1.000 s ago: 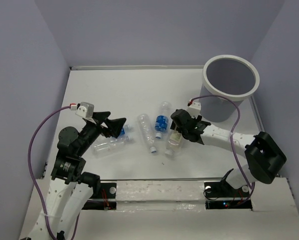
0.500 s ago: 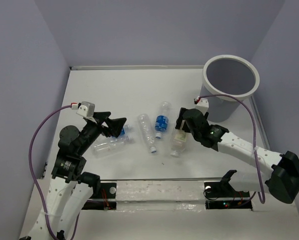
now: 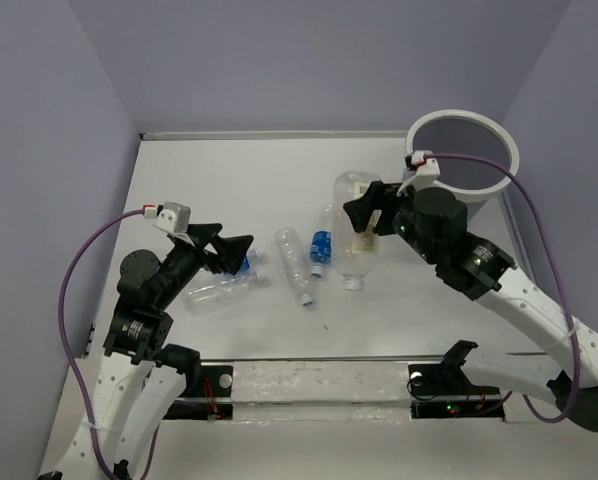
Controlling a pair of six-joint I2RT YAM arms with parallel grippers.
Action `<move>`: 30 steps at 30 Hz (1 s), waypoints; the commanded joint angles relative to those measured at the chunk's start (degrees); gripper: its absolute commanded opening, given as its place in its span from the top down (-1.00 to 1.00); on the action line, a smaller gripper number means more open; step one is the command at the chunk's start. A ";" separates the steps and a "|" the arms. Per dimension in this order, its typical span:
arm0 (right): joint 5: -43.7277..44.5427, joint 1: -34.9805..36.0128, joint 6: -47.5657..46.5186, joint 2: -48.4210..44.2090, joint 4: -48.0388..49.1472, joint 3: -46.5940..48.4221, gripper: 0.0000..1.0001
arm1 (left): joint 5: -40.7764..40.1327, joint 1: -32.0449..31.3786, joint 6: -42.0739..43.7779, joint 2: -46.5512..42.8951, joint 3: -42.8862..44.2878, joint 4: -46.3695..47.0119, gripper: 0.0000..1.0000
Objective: Put the plastic bottles in the bin
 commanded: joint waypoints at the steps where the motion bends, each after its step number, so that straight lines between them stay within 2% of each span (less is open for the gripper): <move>1: -3.26 -0.22 -7.04 1.43 3.18 12.28 0.72 | 0.43 0.38 -0.91 0.75 1.62 1.91 -0.98; 3: -0.54 -0.22 -11.34 3.10 3.53 18.35 0.72 | 0.69 0.39 -1.53 1.27 1.53 2.08 -0.98; 7: 13.69 -0.83 -21.89 8.71 7.99 26.70 0.73 | 3.58 0.39 -1.88 3.47 1.44 2.52 -0.98; 9: 16.60 -3.89 -28.20 10.40 10.81 29.34 0.74 | 4.03 0.30 -1.97 4.17 1.35 2.52 -0.98; 12: 15.48 -12.94 -27.98 12.42 12.94 31.54 0.74 | 5.17 0.30 -1.97 5.41 1.44 2.52 -0.98; 16: 16.87 -19.63 -28.23 13.04 16.72 30.67 0.74 | 5.52 0.30 -2.23 5.85 1.26 2.43 -0.98; 20: 22.14 -24.81 -35.16 16.19 27.42 30.58 0.74 | 6.40 0.21 -2.32 6.55 1.26 2.43 -0.98; 22: 22.41 -29.28 -36.85 19.45 28.31 32.42 0.74 | 6.58 0.12 -2.32 6.99 1.35 2.52 -0.98; 26: 21.97 -33.17 -38.24 22.27 31.90 34.19 0.74 | 6.49 -0.05 -2.32 8.13 1.53 3.93 -0.98; 30: 24.60 -33.18 -44.66 22.97 44.02 24.90 0.74 | 6.40 -0.05 -2.76 9.97 1.79 4.28 -0.98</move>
